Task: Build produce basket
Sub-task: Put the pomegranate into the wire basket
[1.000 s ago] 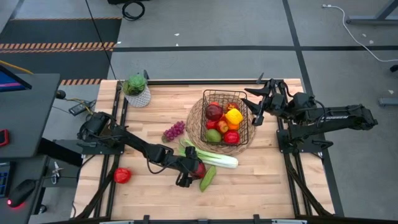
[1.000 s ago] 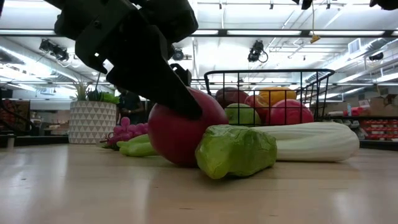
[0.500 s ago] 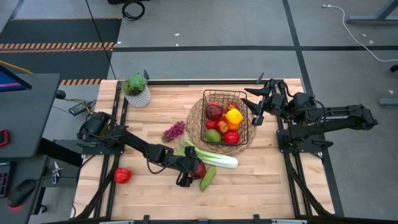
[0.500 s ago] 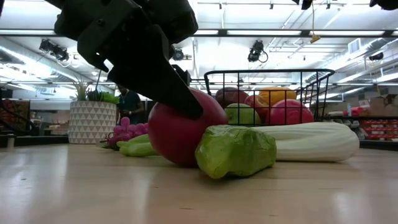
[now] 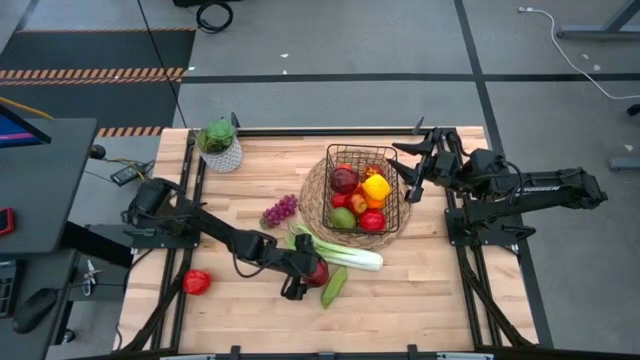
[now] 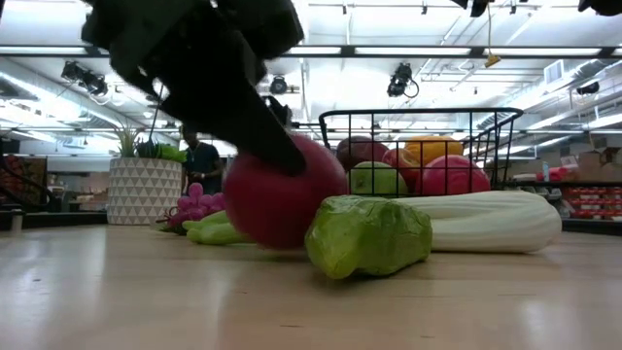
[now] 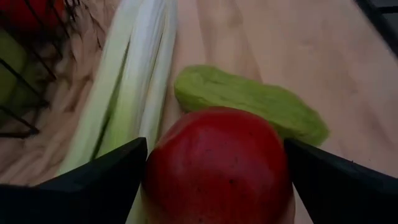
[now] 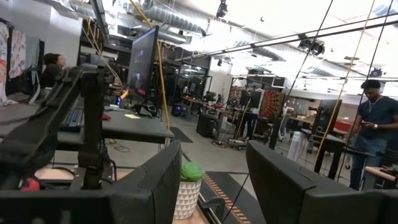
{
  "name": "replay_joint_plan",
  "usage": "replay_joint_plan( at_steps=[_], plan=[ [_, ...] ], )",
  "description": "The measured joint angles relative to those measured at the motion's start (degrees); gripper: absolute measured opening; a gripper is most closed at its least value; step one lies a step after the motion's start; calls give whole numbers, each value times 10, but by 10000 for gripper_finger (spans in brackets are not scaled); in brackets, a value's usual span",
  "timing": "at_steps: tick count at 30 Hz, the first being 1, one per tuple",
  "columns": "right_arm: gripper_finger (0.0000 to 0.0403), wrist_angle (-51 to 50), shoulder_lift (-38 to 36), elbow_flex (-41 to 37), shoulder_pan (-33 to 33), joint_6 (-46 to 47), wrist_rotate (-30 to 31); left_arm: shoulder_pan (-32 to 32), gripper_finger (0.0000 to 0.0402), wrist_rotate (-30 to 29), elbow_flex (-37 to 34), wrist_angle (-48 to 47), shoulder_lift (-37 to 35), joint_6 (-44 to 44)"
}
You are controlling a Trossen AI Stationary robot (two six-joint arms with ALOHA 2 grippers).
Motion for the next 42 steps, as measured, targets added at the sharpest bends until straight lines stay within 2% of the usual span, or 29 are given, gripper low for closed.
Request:
replay_joint_plan(
  at_steps=[7,17,27,30,33,42],
  plan=[
    [187,-14,0,0,0,10,0,18,376,-2,0,-51,-78,4],
    [187,-59,-1,0,0,62,0,62,376,-3,1,-53,-176,5],
    [187,-143,-36,0,0,107,0,99,376,-2,1,-39,-216,23],
    [187,-176,-54,0,0,129,0,102,376,-5,2,-24,-215,94],
    [187,-205,-67,0,0,150,-3,101,376,-23,1,-20,-213,205],
    [187,-255,-71,0,0,197,-34,100,376,-33,2,32,-213,693]
  ],
)
